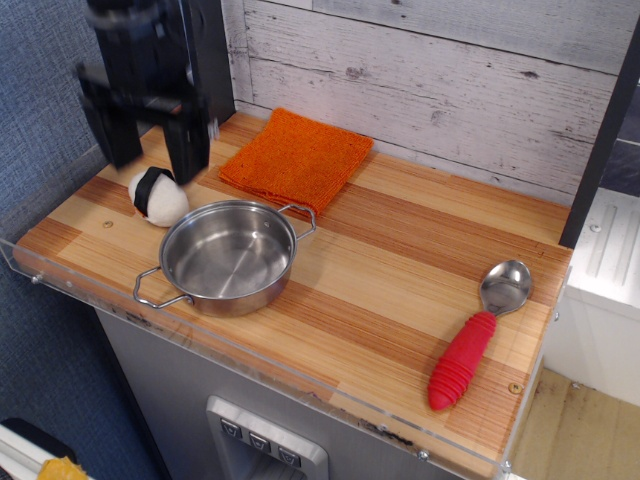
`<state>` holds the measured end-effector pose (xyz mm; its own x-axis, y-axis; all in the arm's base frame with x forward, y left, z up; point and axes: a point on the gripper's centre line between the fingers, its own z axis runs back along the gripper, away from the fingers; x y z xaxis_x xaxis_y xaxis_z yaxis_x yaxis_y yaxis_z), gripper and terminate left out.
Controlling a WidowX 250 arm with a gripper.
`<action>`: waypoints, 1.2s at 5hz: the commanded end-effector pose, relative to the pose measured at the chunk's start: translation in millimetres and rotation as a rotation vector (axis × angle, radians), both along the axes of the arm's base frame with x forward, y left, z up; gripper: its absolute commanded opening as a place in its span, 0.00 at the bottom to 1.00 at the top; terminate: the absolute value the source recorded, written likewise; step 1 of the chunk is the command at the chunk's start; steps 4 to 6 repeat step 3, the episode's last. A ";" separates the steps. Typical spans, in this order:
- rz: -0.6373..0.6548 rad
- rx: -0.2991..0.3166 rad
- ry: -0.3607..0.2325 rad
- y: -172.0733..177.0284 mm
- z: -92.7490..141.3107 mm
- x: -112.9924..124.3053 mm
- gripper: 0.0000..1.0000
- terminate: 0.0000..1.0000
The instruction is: Move the pot to the right of the white and black object
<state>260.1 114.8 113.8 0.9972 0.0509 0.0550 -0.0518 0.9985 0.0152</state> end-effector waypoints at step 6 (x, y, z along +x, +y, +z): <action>-0.111 0.019 0.001 -5.2 23.1 3.6 1.00 1.00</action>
